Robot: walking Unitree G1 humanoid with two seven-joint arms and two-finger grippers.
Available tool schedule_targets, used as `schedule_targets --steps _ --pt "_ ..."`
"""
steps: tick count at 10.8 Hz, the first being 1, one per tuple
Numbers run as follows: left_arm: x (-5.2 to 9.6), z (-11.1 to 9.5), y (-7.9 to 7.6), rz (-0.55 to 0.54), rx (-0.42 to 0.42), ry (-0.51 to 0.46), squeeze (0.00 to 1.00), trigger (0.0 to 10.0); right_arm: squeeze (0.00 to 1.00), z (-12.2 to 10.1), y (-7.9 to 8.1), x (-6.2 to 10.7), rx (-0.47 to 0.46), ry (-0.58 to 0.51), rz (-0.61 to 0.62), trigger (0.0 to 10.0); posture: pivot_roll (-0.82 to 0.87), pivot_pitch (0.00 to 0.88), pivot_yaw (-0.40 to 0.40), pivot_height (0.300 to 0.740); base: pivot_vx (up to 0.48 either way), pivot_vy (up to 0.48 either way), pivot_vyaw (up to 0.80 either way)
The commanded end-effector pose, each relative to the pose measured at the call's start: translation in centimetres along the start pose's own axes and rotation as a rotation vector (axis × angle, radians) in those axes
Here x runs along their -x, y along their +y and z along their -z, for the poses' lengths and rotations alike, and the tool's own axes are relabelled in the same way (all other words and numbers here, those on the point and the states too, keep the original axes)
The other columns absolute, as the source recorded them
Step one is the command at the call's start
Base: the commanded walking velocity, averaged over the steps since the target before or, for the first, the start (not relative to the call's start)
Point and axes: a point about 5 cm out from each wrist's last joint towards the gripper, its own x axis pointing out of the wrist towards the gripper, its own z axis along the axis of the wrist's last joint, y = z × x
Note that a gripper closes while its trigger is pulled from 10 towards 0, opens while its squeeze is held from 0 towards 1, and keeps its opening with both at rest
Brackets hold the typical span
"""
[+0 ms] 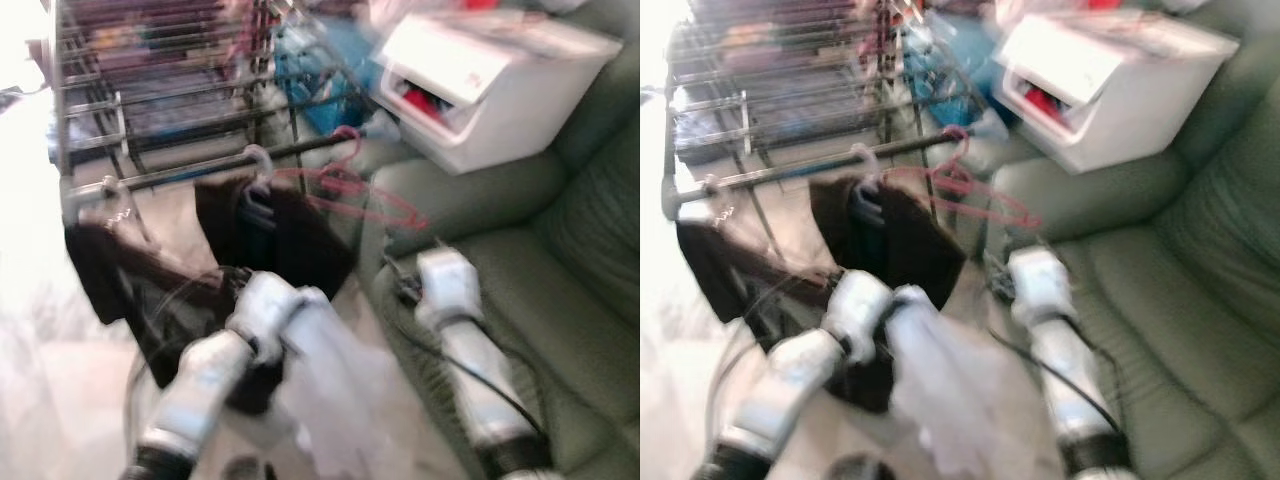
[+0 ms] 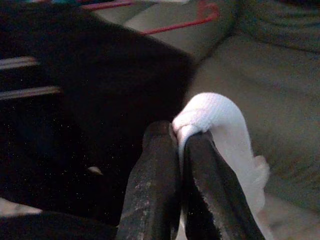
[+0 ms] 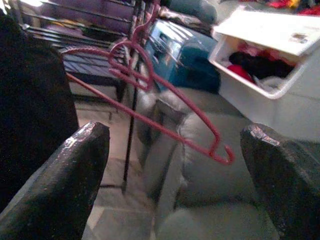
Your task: Hang hanger
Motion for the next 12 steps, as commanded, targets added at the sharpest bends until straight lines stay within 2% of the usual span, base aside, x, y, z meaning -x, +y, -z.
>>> schedule_targets --steps 1,2,4,12 --pt "-0.63 -1.51 -0.50 0.021 -0.023 -0.057 0.00 10.0 0.00 0.78 -1.20 0.61 0.014 0.031 0.033 10.0 -0.05 0.000 -0.012 0.740 0.371 0.285 0.67" --pt "-0.64 -1.54 -0.49 0.021 -0.024 -0.059 0.00 10.0 0.00 0.85 -1.22 0.62 0.017 0.035 0.031 10.0 -0.05 0.000 -0.012 0.740 0.341 0.285 0.67" --pt "-0.64 -1.53 -0.40 0.020 -0.031 -0.056 0.00 10.0 0.00 1.01 -0.94 0.63 0.011 0.041 0.021 10.0 -0.05 0.000 -0.012 0.740 0.251 0.000 0.00" --pt "-0.71 -1.40 -0.56 0.018 -0.044 -0.046 0.00 10.0 0.00 1.24 -1.74 0.68 0.042 0.052 0.014 10.0 -0.05 0.000 -0.014 0.740 0.000 0.000 0.00"
